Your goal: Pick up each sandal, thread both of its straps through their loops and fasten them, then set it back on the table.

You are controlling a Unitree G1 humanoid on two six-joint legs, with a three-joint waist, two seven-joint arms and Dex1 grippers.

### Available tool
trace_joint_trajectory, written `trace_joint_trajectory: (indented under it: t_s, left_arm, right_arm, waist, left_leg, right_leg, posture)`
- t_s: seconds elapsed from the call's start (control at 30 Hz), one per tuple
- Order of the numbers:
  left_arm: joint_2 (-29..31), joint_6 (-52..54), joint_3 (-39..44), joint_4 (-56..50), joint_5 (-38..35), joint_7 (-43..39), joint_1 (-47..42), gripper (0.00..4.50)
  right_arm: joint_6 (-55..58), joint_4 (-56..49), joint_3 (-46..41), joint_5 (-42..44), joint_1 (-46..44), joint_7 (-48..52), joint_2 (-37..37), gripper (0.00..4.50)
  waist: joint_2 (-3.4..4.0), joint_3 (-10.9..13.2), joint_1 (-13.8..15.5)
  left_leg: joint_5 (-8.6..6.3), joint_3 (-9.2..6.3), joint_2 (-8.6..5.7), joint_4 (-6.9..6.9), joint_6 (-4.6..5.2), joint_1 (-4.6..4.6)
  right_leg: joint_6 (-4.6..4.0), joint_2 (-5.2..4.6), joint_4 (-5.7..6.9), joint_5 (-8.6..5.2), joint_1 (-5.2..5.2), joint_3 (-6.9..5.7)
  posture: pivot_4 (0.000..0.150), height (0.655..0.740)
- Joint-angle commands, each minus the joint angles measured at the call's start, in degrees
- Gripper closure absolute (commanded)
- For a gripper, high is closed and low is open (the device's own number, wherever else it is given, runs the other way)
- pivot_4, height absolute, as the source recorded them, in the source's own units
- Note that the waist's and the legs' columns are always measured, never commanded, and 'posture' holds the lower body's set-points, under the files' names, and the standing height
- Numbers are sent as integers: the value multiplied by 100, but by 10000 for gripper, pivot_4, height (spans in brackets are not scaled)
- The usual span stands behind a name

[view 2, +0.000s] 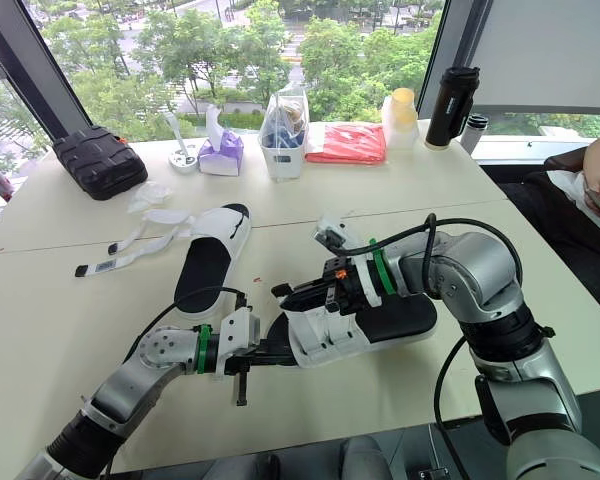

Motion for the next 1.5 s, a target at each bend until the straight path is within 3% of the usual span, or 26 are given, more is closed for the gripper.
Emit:
trace_joint_trajectory:
  t_s: [0.03,0.5,0.77,0.87,0.93,1.17,1.3,1.43,1.5]
  left_arm:
    - [171,259,-360,277,338,-149,137,45000]
    - [202,245,-393,192,411,-116,229,45000]
    - [200,248,-382,118,423,-36,303,45000]
    - [203,243,-381,106,420,-20,322,45000]
    - [201,233,-382,113,421,-21,322,45000]
    - [179,232,-369,128,428,-24,320,45000]
    - [160,246,-358,147,424,2,320,45000]
    - [149,242,-346,188,421,7,316,45000]
    - [152,211,-322,241,419,-8,301,45000]
  right_arm:
    - [-658,333,-74,-243,-130,67,-8,44471]
    - [-2116,2447,849,-1506,-408,641,135,44471]
    - [-2718,2734,1173,-2076,-227,701,40,44471]
    - [-2830,2807,1123,-2174,-284,571,137,35359]
    - [-3051,2942,1207,-2443,-347,430,219,25167]
    - [-4024,3834,1525,-3475,-520,181,538,25167]
    - [-4445,4490,1220,-3685,-867,-77,872,25167]
    - [-4562,4430,661,-3528,-1173,-28,749,25167]
    - [-4788,3782,338,-3544,-1009,36,313,25167]
  waist:
    - [0,0,-6]
    - [0,0,-113]
    - [0,-6,-114]
    - [0,-7,-110]
    - [2,-8,-111]
    - [10,-12,-115]
    - [10,-12,-123]
    - [16,-8,-112]
    - [16,-8,-94]
  left_leg:
    - [0,1,0,0,0,0]
    - [1,0,2,0,-1,9]
    - [4,-2,2,2,-7,19]
    - [7,-2,2,2,-11,20]
    - [7,-3,2,2,-12,17]
    - [12,-1,-4,-2,-21,9]
    - [9,-1,-4,-2,-15,15]
    - [11,-4,-4,-2,-17,9]
    - [13,-3,-5,-2,-21,7]
  right_leg:
    - [0,0,0,0,0,0]
    - [0,3,2,0,8,2]
    - [-2,3,5,2,17,3]
    - [-5,3,5,4,18,3]
    - [-5,3,5,4,15,2]
    - [-6,2,3,4,7,4]
    - [-6,2,6,4,10,5]
    - [-7,3,8,5,5,5]
    - [-7,3,5,5,4,5]
  posture:
    - [1500,7400]
    - [1500,7400]
    - [1500,7400]
    - [1500,7400]
    - [1500,7400]
    - [1500,7400]
    - [1500,7400]
    - [1500,7400]
    - [1500,7400]
